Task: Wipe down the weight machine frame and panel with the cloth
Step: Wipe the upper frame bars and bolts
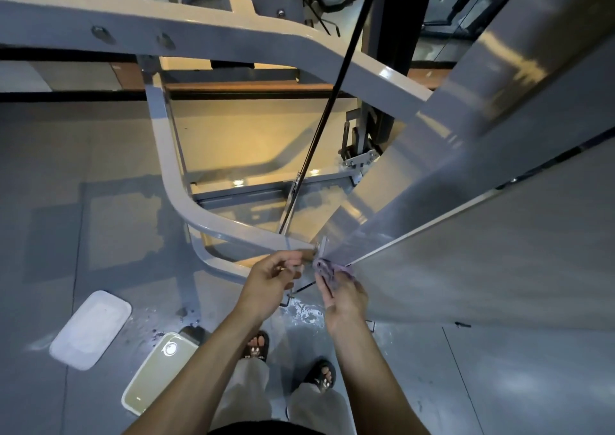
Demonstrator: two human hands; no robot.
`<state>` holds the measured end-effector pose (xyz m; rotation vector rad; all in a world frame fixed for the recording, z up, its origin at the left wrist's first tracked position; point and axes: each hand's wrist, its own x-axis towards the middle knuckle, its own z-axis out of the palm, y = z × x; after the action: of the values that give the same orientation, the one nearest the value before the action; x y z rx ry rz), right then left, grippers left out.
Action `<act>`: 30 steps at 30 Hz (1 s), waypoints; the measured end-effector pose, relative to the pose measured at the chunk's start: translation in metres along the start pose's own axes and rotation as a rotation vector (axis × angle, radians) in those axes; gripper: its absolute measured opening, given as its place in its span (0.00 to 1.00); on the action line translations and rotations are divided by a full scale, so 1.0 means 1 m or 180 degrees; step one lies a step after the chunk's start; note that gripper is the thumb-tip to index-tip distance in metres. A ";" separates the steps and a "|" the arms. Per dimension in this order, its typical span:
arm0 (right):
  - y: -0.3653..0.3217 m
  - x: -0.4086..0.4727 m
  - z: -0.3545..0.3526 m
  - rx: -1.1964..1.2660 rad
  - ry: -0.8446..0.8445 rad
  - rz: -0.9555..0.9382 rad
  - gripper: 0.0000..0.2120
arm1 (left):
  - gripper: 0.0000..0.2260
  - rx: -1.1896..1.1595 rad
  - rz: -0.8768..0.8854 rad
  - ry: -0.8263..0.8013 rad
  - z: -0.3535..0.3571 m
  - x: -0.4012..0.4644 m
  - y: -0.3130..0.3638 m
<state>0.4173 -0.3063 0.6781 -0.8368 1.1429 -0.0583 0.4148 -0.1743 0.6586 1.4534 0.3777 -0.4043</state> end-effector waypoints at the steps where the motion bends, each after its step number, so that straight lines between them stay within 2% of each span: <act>1: 0.000 -0.002 0.002 0.0011 0.0053 0.0013 0.08 | 0.12 -0.0024 0.0019 -0.0022 0.001 0.000 0.003; 5: -0.011 -0.020 -0.001 0.0104 -0.0183 -0.0253 0.03 | 0.15 -0.0162 0.0121 -0.0113 0.003 -0.001 0.015; 8: -0.015 -0.027 -0.004 -0.0017 -0.0311 -0.0468 0.05 | 0.15 -0.0182 0.0185 -0.0180 0.007 -0.001 0.024; 12: -0.012 -0.029 0.002 -0.0061 -0.0234 -0.0304 0.10 | 0.14 -0.0236 0.0150 -0.0230 0.013 -0.002 0.031; 14: -0.021 -0.037 0.000 -0.0049 -0.0387 -0.0310 0.06 | 0.13 -0.0261 0.0153 -0.0216 0.013 -0.004 0.033; 19: -0.035 -0.055 -0.006 -0.0067 -0.0619 -0.0848 0.04 | 0.13 -0.0257 0.0175 -0.0237 0.011 -0.005 0.039; 24: -0.025 -0.052 -0.002 -0.0385 -0.0489 -0.0588 0.07 | 0.14 -0.0200 0.0216 -0.0291 0.016 -0.011 0.045; 27: -0.038 -0.065 -0.001 -0.0174 -0.0731 -0.0915 0.10 | 0.12 -0.0260 0.0211 -0.0283 0.014 -0.014 0.048; 30: -0.044 -0.073 -0.002 -0.0249 -0.0698 -0.1258 0.07 | 0.10 -0.0290 0.0276 -0.0284 0.013 -0.015 0.051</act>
<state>0.3993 -0.3061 0.7616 -1.1021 0.7668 -0.2438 0.4267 -0.1832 0.7111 1.3531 0.2574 -0.3760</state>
